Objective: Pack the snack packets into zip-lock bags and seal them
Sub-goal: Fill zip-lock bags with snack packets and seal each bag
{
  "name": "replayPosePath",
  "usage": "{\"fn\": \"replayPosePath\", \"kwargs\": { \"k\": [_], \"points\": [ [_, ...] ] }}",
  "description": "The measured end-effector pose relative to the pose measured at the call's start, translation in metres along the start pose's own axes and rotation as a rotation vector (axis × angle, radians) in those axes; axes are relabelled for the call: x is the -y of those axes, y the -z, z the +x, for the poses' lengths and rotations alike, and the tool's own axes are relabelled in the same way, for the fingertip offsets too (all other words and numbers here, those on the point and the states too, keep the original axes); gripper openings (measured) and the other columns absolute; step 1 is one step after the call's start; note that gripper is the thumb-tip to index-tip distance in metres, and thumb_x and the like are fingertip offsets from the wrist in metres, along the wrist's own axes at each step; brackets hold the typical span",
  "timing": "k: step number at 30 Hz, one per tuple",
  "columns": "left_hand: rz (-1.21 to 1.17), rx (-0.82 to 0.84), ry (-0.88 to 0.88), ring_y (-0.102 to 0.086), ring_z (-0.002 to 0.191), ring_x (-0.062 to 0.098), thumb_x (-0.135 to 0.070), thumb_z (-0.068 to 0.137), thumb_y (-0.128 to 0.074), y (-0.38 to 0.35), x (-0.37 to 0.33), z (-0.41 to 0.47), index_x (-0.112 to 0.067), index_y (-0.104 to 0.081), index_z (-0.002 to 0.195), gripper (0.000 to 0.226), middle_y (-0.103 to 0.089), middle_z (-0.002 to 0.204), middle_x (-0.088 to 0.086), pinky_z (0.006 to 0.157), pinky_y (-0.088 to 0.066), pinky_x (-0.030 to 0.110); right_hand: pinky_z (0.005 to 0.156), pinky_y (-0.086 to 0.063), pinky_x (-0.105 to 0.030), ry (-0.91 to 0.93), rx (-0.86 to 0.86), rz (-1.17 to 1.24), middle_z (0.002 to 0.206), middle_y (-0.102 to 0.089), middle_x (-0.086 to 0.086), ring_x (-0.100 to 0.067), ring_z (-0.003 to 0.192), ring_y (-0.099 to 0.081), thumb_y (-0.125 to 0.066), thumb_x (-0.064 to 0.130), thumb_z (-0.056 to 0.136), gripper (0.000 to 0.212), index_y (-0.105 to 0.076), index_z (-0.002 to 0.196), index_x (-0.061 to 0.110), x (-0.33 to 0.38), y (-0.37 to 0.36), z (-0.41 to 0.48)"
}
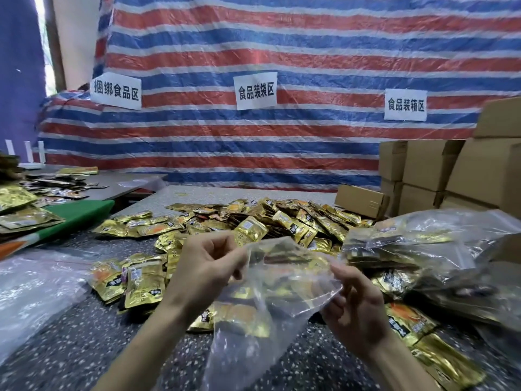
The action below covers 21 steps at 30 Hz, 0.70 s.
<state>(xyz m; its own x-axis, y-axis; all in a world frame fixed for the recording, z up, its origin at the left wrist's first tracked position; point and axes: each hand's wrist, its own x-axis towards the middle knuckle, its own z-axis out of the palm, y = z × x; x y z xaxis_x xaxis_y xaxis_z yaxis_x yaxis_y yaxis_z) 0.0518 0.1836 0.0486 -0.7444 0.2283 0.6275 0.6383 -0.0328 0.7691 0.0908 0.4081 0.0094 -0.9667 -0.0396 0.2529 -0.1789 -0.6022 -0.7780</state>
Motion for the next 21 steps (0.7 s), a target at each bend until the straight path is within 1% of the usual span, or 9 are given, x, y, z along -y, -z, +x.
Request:
{"fn": "replayPosePath", "kwargs": {
  "k": [2,4,6,8,10,14,17,19,21],
  "points": [
    [0.014,-0.027,-0.058,-0.06,0.062,0.013,-0.01,0.088,-0.068,-0.006,-0.004,0.007,-0.011,-0.056,0.061,0.03,-0.064,0.068,0.004,0.063,-0.055,0.024,0.034,-0.031,-0.015,-0.031,0.014,0.038,0.047,-0.034,0.007,-0.003,0.037,-0.033,-0.082,0.02,0.062,0.051,-0.069,0.106,0.0,0.002,0.001,-0.001],
    [0.003,-0.03,-0.054,-0.067,0.089,0.014,-0.03,0.081,-0.069,-0.012,0.002,0.008,-0.012,-0.057,0.078,0.022,-0.069,0.096,0.0,0.076,-0.056,0.031,0.039,-0.034,-0.016,-0.043,0.038,0.046,0.046,-0.036,0.007,-0.005,0.039,-0.035,-0.075,0.019,0.069,0.042,-0.075,0.108,0.004,0.003,0.002,-0.001],
    [-0.006,0.009,-0.047,-0.06,0.117,0.012,-0.045,0.076,-0.062,-0.016,0.017,0.0,-0.029,-0.059,0.106,0.035,-0.063,0.125,-0.011,0.095,-0.05,0.037,0.053,-0.039,-0.025,-0.069,0.04,0.048,0.046,-0.036,0.006,-0.011,0.046,-0.037,-0.087,0.023,0.058,0.053,-0.074,0.104,0.0,0.003,0.002,-0.001],
    [-0.035,0.097,-0.078,-0.051,0.131,0.011,-0.049,0.078,-0.054,-0.016,0.033,-0.01,-0.042,-0.05,0.131,0.054,-0.053,0.142,-0.014,0.104,-0.042,0.04,0.061,-0.044,-0.028,-0.102,0.042,0.061,0.045,-0.034,-0.001,-0.018,0.047,-0.035,-0.094,0.02,0.047,0.06,-0.059,0.089,-0.005,0.001,0.004,0.0],
    [-0.103,0.185,-0.059,-0.048,0.135,0.013,-0.05,0.082,-0.047,-0.015,0.043,-0.013,-0.047,-0.043,0.141,0.059,-0.048,0.149,-0.013,0.107,-0.039,0.045,0.064,-0.041,-0.028,-0.13,0.036,0.03,0.054,-0.03,-0.009,-0.021,0.052,-0.023,-0.092,0.017,0.049,0.059,-0.046,0.082,0.004,0.001,0.004,0.001],
    [-0.176,0.317,0.043,-0.056,0.128,0.018,-0.053,0.086,-0.05,-0.015,0.048,-0.012,-0.048,-0.042,0.142,0.057,-0.056,0.142,-0.006,0.105,-0.042,0.05,0.049,-0.035,-0.021,-0.229,0.056,0.026,0.053,-0.013,-0.002,-0.018,0.046,-0.014,-0.09,0.012,0.049,0.058,-0.035,0.067,0.013,-0.003,0.004,0.002],
    [-0.194,0.341,0.046,-0.067,0.113,0.021,-0.047,0.091,-0.059,-0.021,0.049,-0.013,-0.048,-0.049,0.135,0.045,-0.071,0.121,0.003,0.095,-0.055,0.035,0.061,-0.031,-0.029,-0.289,0.065,-0.075,0.067,0.0,-0.006,-0.021,0.063,-0.005,-0.087,0.016,0.053,0.054,-0.04,0.078,0.01,-0.006,0.002,0.001],
    [-0.188,0.293,0.031,-0.068,0.108,0.021,-0.035,0.094,-0.057,-0.021,0.051,-0.014,-0.046,-0.052,0.133,0.04,-0.073,0.11,0.008,0.094,-0.055,0.031,0.051,-0.035,-0.023,-0.296,0.057,-0.044,0.056,-0.008,-0.004,-0.016,0.052,-0.014,-0.089,0.017,0.052,0.061,-0.03,0.064,0.014,-0.007,0.005,0.002],
    [-0.154,0.256,0.006,-0.068,0.102,0.021,-0.022,0.095,-0.053,-0.02,0.053,-0.015,-0.039,-0.061,0.123,0.034,-0.071,0.1,0.009,0.088,-0.056,0.034,0.04,-0.037,-0.02,-0.284,0.054,-0.016,0.044,-0.026,0.003,-0.011,0.038,-0.028,-0.087,0.022,0.062,0.047,-0.041,0.052,0.015,-0.004,0.007,0.004]
  ]
}}
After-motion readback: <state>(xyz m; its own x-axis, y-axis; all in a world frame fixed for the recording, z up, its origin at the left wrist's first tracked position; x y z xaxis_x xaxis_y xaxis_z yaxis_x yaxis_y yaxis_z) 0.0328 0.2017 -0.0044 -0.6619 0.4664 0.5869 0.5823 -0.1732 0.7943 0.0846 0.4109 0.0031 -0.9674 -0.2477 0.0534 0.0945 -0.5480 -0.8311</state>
